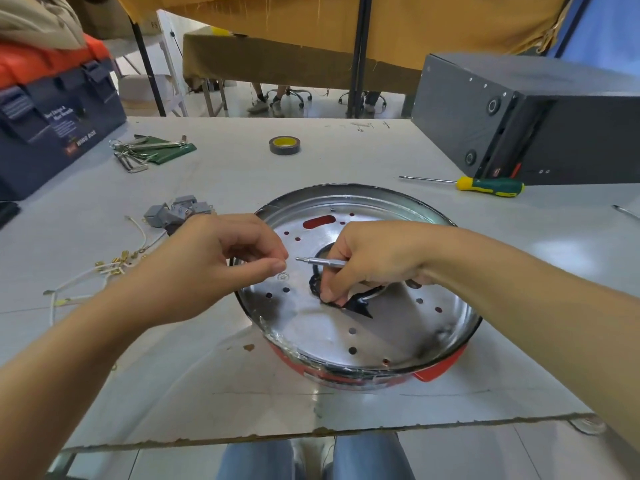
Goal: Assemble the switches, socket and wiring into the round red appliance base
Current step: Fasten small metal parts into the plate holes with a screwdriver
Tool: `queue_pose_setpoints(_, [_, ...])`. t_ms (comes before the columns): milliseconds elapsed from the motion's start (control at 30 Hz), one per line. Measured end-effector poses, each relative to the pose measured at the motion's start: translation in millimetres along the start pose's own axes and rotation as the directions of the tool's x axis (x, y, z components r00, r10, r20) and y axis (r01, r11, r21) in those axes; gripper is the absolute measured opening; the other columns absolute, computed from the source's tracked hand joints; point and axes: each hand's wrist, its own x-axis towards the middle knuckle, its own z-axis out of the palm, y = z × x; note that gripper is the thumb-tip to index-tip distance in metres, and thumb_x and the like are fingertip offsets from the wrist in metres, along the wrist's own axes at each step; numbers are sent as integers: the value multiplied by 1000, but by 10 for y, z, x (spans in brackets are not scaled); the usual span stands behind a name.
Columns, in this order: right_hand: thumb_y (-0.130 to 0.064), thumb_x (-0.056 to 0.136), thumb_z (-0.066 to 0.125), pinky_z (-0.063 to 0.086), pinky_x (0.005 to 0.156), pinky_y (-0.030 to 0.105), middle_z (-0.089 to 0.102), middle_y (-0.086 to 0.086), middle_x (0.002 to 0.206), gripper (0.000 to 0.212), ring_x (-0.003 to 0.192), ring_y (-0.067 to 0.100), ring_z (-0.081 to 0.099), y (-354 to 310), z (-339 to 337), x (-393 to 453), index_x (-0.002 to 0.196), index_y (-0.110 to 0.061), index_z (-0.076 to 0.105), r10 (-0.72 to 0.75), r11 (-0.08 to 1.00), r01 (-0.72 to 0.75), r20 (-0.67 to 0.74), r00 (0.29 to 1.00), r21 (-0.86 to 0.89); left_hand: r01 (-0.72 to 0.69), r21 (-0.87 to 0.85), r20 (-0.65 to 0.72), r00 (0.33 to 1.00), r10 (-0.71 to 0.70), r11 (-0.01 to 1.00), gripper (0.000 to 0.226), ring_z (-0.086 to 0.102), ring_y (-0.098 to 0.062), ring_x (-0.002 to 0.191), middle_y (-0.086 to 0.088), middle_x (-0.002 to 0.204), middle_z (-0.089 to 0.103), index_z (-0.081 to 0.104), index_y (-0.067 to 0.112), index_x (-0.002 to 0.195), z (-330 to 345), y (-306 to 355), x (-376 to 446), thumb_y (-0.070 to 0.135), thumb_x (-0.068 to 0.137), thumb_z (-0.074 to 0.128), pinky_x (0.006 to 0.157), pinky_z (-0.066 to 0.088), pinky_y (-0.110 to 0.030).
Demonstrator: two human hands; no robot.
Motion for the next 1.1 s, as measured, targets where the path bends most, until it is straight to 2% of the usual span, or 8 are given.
queue_pose_setpoints(100, [-13, 79, 73, 30, 38, 7, 58, -11, 45, 20, 36, -1, 45, -15, 35, 1, 60, -20, 67, 5, 1000, -5, 13, 1000, 17, 3, -6, -6, 1000, -3, 1000, 25, 66, -14, 83, 13, 89, 69, 72, 27, 77, -2, -7, -6, 47, 72, 59, 76, 52, -30])
queue_pose_setpoints(200, [-19, 77, 74, 36, 45, 6, 62, -11, 52, 14, 49, 0, 52, -19, 84, 16, 63, -20, 69, 18, 1000, -19, -16, 1000, -9, 2, -11, -7, 1000, -2, 1000, 25, 66, -15, 84, 12, 89, 69, 72, 29, 78, -9, -18, -10, 48, 72, 58, 77, 52, -32])
queue_pose_setpoints(300, [-24, 76, 75, 38, 56, 17, 62, -10, 54, 16, 56, 7, 51, -26, 120, 12, 63, -18, 69, 28, 999, -30, -56, 998, -31, -19, -9, -15, 1000, 19, 1000, 20, 66, -15, 81, 8, 86, 70, 70, 28, 80, -8, -21, -41, 47, 77, 62, 75, 52, -32])
queue_pose_setpoints(467, [-25, 77, 74, 37, 64, 27, 62, -2, 64, 16, 64, 14, 50, -62, 188, 0, 70, -11, 69, 13, 999, -18, -125, 992, -39, -92, 48, -25, 995, 93, 995, 13, 66, -8, 73, 14, 78, 70, 67, 36, 85, 7, 85, -77, 45, 77, 64, 66, 50, -17])
queue_pose_setpoints(567, [-24, 79, 72, 36, 60, 26, 59, 2, 64, 20, 62, 15, 49, -69, 219, 17, 70, -7, 67, -4, 999, -6, -193, 981, -50, -150, 60, 52, 988, 147, 987, 12, 65, -6, 72, 18, 76, 68, 67, 37, 88, 39, 196, -66, 39, 76, 67, 65, 46, -9])
queue_pose_setpoints(700, [-24, 82, 70, 25, 37, 12, 42, -10, 34, 34, 36, 5, 38, -29, 144, -26, 50, -19, 57, -78, 995, 62, -203, 976, -84, -164, 6, 226, 961, 159, 986, 15, 64, -11, 70, 10, 74, 69, 70, 31, 82, 119, 293, -38, 45, 76, 66, 64, 48, -15])
queue_pose_setpoints(867, [-28, 80, 72, 34, 53, 29, 35, -5, 47, 27, 49, 16, 32, 103, -47, -106, 54, -20, 65, -35, 998, 30, -87, 996, -56, -93, -41, 354, 930, 101, 995, 11, 65, -9, 70, 12, 70, 67, 74, 29, 83, 201, 339, 40, 38, 79, 68, 66, 51, -19])
queue_pose_setpoints(1100, [-30, 82, 70, 35, 43, 19, 37, -13, 35, 42, 35, 3, 36, 159, -104, -89, 42, -27, 58, -29, 990, 27, -16, 999, -135, -21, 2, 478, 878, 17, 1000, 15, 67, -7, 74, 15, 75, 69, 71, 34, 86, 255, 386, 144, 20, 80, 72, 71, 52, -18])
